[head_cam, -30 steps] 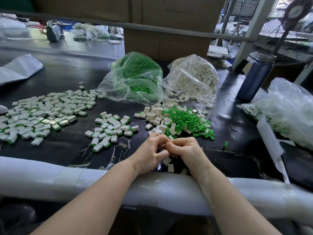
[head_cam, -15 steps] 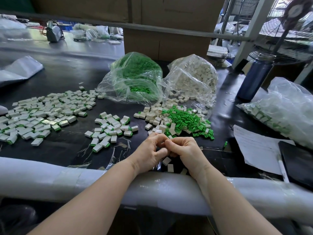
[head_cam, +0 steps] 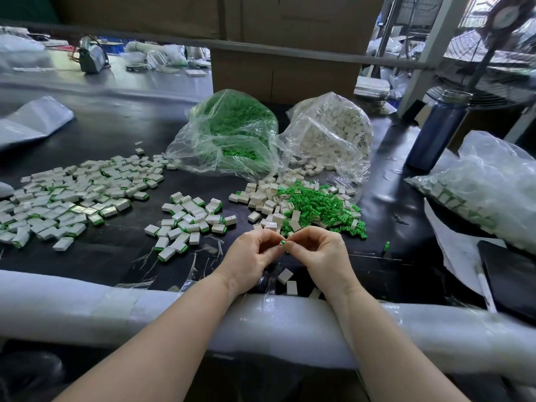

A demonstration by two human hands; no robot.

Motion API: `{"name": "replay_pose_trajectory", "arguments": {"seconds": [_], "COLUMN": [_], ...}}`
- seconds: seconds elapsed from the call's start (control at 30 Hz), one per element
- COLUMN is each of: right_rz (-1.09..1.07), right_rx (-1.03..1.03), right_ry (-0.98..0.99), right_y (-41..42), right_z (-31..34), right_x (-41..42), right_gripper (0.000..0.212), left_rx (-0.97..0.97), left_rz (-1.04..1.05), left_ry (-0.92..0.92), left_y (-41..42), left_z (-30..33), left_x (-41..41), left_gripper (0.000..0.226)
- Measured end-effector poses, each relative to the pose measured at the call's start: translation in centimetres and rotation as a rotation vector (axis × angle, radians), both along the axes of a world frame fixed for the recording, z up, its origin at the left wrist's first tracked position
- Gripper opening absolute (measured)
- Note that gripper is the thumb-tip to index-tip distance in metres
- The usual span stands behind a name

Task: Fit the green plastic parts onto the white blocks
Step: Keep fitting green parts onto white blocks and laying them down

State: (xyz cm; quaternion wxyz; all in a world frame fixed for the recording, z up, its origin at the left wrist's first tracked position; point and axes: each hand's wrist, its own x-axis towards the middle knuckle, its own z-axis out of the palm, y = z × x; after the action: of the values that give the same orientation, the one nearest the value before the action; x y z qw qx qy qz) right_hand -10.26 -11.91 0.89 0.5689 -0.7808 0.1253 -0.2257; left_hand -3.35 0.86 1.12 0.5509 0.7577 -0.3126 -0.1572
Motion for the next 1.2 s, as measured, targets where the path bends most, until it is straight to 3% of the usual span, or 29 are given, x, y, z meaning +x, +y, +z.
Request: {"name": "replay_pose_trajectory", "arguments": {"seconds": [0.33,0.63,0.77,1.0,1.2], "right_rz": [-0.047,-0.241,-0.26,-0.228,-0.214], "right_rx": [-0.107,-0.064,-0.067,-0.123,-0.229], "right_ry": [0.055,0.05,0.07,0.17,0.217], "right_y": [0.0,-0.7,-0.8,-0.7,-0.6], "right_z": [-0.2,-0.3,-0.4,-0.5,-0.7], "right_x": [0.3,0.1,0.2,0.4,0.4], "right_gripper": [0.01,0.012,0.016,0.012,0.013], "left_rx": [0.017,-0.074,-0.008,0.255,0.418], "left_rz": [0.078,0.613,0.743,0.627,0.503], "left_ry": [-0.072,-0.132,-0.104,-0.142,-0.386], "left_y": [0.1,0.9,1.1,0.9,0.5], "left_z": [-0.2,-0.5,-0.8,-0.9,-1.0], "left_x": [0.2,1.6,2.2,2.1,1.5], "left_gripper": [0.015,0.016,0.021,0.042,0.046]}}
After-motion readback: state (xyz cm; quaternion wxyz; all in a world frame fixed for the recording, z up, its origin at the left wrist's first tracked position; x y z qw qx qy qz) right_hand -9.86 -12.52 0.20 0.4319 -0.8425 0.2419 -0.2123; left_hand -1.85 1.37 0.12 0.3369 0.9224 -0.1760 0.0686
